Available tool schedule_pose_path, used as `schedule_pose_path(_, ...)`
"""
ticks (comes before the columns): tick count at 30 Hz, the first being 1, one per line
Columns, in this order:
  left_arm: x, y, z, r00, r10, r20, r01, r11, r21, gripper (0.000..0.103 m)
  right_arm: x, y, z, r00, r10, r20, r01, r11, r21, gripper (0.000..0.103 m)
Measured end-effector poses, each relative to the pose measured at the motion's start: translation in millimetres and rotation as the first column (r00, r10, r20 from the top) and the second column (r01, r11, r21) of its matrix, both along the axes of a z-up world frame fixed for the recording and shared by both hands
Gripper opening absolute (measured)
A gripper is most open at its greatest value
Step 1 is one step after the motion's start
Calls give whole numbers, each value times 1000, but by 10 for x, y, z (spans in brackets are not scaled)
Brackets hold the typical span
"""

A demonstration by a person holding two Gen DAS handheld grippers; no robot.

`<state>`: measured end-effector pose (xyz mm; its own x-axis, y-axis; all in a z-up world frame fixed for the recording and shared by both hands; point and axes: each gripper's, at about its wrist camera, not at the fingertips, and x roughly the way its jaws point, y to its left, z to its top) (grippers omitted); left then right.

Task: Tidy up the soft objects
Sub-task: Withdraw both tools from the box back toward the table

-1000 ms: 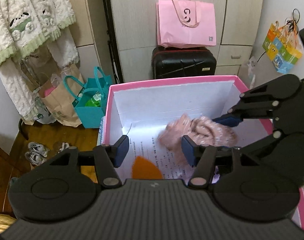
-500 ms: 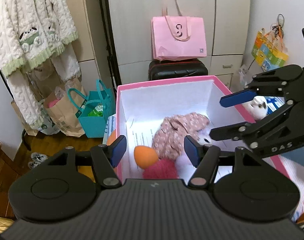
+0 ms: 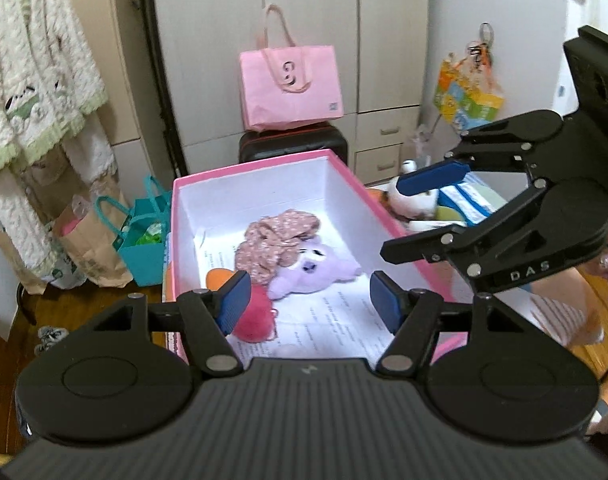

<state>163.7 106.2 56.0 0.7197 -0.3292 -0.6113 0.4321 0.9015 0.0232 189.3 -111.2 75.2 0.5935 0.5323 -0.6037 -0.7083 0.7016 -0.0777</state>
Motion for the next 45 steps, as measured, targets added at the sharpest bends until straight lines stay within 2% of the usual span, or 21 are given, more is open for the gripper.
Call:
schedule_pose_path(9,-465,-190,199,995,-94,36,93,995,18,69,-484,-391,203,999,-30,32,29,999,27,66)
schedule_pose_path(15,-716,-426,203,984,-172,45,169,984,53,70,-797,-696,272,994,-82,69,80,996,26,67)
schedule_pose_path(24,-963,-853,108,959,-283,32,278,956,97,71,-1149,-1157,166,982,-170,81,167,985,33,68)
schedule_pose_path(27,-1006,-986,54,948,-318,24,315,945,89,72,-1232,-1302,111,979,-187,76,184,982,43,68)
schedule_pose_path(34,-911,-1210,-191,952,-304,-20,305,952,42,73,-1311,-1545,-37,975,-219,46,215,974,68,68)
schedule_pose_path(39,-869,-1362,-314,961,-276,10,275,959,60,73,-1272,-1702,-148,970,-243,16,240,966,97,68)
schedule_pose_path(45,-806,-1575,-447,965,-257,56,255,966,42,75,-1088,-1907,-298,959,-283,-17,282,950,136,68)
